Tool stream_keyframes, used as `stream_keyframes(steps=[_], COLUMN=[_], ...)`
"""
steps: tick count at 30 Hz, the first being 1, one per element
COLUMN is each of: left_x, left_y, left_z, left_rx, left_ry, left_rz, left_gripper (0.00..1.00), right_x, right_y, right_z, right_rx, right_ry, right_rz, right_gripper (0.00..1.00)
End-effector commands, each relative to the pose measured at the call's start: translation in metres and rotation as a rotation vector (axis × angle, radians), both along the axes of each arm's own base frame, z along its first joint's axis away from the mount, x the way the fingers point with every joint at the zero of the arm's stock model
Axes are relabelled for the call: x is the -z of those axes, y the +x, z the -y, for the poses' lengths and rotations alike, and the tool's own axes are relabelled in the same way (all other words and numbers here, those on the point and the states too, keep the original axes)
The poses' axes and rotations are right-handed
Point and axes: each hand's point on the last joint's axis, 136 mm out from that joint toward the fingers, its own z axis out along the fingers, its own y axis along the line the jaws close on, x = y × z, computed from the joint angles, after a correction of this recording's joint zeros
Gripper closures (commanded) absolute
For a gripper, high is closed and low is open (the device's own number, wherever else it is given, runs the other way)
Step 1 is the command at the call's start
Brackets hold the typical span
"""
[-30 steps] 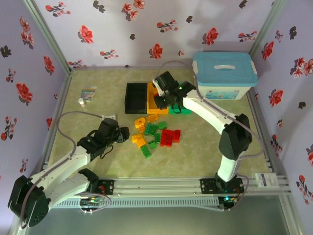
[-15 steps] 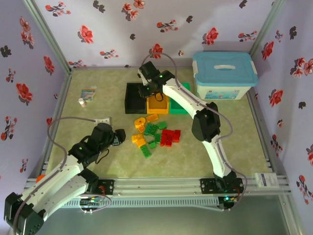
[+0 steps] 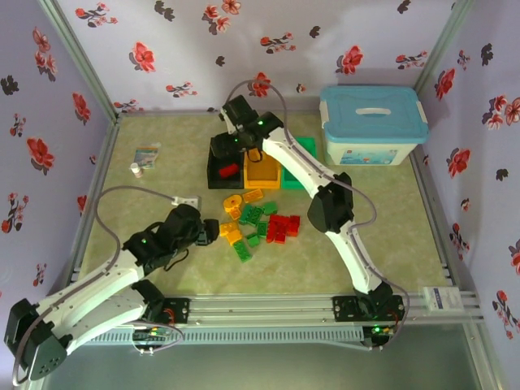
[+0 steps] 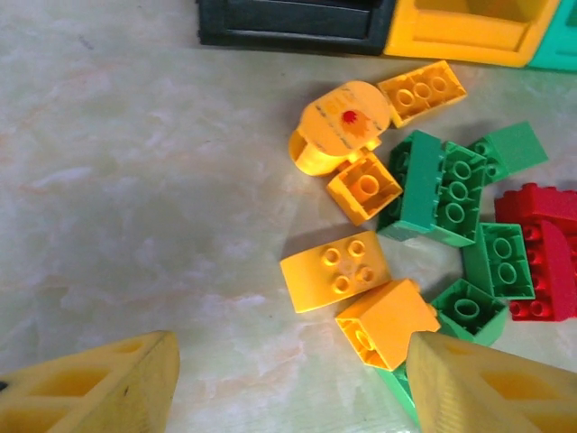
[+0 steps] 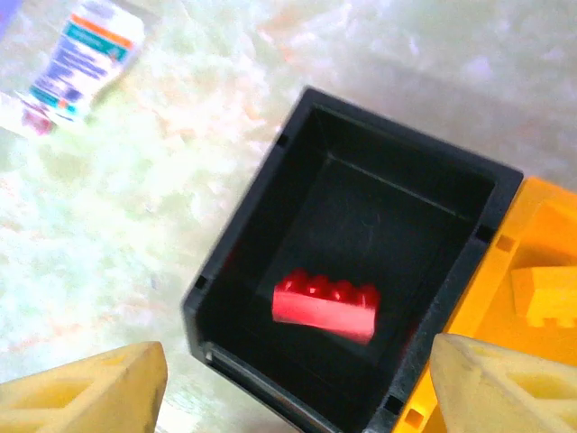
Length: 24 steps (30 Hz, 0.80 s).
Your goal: Sort the legos into containers by color
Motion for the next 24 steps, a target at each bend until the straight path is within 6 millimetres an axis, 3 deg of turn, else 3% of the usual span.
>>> stream_keyframes(steps=[1,5,12,19,24], left_x=[-0.018,-0.021,-0.014,0.000,0.015], left_y=[0.004,-0.002,-0.001,0.004,0.009], left_z=[0.013,0.042,0.106,0.181,0.221], left_rx=[0.038,0.156,0.289,0.381,0.409], left_ry=[0.009,0.057,0.141,0.159,0.142], left_rz=[0.056,0.072,0.029,-0.039,-0.099], left_gripper=[0.32,0.31,0.30,0.31,0.31], right_x=[-0.048,-0.083,-0.109,-0.086,-0.076], right_y=[-0.017,-0.037,-0.076,-0.113,-0.131], right_z=[0.012,0.039,0.140,0.230,0.301], right_rx=[0.010,0.028,0.244,0.424,0.645], right_ry=[0.014,-0.001,-0.002,-0.023,-0.030], right_rz=[0.043,0.117,0.268,0.250,0.271], right_gripper=[0.24,0.25,0.19,0.20,0.18])
